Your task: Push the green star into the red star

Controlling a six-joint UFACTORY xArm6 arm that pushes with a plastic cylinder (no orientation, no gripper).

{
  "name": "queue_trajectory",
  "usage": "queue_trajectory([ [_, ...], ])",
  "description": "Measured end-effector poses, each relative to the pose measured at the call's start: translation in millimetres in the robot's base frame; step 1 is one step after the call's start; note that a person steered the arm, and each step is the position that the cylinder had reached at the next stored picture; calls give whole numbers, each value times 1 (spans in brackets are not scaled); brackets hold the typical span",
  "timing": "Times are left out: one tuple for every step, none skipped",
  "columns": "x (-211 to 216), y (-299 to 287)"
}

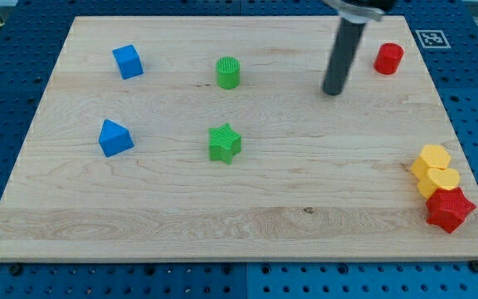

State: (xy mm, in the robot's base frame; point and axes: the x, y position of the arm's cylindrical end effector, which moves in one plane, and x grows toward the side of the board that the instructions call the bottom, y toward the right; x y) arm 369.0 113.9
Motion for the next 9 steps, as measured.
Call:
queue_trajectory([
  [-1, -60],
  [10, -115],
  [19, -166],
  [67, -169],
  [123, -132],
  [146, -114],
  [139, -152],
  [161, -161],
  [209, -101],
])
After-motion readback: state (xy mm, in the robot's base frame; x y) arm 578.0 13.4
